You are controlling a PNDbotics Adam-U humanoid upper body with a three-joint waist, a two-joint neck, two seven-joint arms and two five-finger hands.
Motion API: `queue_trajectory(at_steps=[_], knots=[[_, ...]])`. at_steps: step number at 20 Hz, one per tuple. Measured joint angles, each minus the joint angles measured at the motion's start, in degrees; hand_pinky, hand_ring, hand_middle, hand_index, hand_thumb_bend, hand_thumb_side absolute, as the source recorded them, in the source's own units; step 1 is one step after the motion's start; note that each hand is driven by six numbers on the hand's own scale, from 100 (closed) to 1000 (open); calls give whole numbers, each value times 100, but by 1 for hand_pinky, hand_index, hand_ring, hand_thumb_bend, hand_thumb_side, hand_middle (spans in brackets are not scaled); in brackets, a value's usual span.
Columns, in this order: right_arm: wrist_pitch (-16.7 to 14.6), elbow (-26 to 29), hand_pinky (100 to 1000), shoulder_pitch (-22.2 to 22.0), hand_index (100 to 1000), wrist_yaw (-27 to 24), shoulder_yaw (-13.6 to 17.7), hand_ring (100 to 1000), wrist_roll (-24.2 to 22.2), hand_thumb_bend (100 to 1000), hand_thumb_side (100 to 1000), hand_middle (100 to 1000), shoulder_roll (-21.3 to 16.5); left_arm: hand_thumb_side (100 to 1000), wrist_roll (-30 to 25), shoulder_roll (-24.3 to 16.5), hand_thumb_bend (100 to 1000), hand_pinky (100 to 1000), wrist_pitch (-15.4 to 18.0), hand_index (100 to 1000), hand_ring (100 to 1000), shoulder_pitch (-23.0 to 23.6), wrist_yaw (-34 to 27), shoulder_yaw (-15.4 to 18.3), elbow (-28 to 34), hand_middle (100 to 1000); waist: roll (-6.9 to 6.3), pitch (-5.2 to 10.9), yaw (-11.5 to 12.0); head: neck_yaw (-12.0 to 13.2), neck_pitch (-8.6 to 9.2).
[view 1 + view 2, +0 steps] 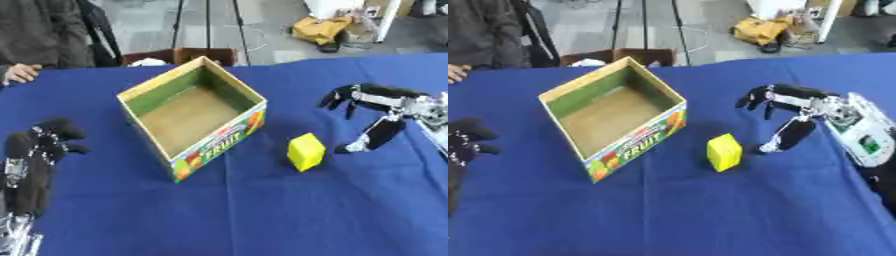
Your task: Pick up objects on the table and place them in the box.
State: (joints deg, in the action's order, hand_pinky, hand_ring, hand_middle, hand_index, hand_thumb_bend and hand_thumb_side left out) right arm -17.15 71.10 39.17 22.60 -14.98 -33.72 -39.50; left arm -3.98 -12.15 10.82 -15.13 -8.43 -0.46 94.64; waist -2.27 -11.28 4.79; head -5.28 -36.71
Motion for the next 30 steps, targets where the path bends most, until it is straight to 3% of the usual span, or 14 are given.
queue_trajectory(at_steps=[19, 23, 24, 29, 30], knots=[[-259, -331, 617, 317, 870, 197, -284, 831, -448, 517, 184, 811, 548, 903, -31, 1, 868, 573, 0, 748, 665, -7, 0, -3, 0, 574, 14, 4, 77, -97, 2], [-294, -416, 601, 259, 839, 267, -316, 793, -509, 499, 184, 754, 625, 903, -31, 1, 868, 573, 0, 747, 664, -6, 0, -3, 0, 574, 11, 4, 75, -97, 2], [-300, -439, 585, 257, 804, 280, -326, 763, -513, 486, 183, 698, 641, 903, -31, 1, 868, 573, 0, 747, 664, -6, 0, -3, 0, 574, 11, 4, 73, -97, 2], [-313, -509, 564, 214, 721, 304, -340, 735, -498, 427, 213, 594, 680, 903, -31, 2, 868, 573, 0, 747, 663, -6, 0, -3, 0, 573, 11, 4, 57, -97, 2], [-317, -512, 546, 214, 651, 304, -339, 713, -484, 367, 219, 530, 681, 903, -31, 2, 868, 573, 0, 747, 663, -6, 0, -3, 0, 572, 11, 4, 57, -97, 3]])
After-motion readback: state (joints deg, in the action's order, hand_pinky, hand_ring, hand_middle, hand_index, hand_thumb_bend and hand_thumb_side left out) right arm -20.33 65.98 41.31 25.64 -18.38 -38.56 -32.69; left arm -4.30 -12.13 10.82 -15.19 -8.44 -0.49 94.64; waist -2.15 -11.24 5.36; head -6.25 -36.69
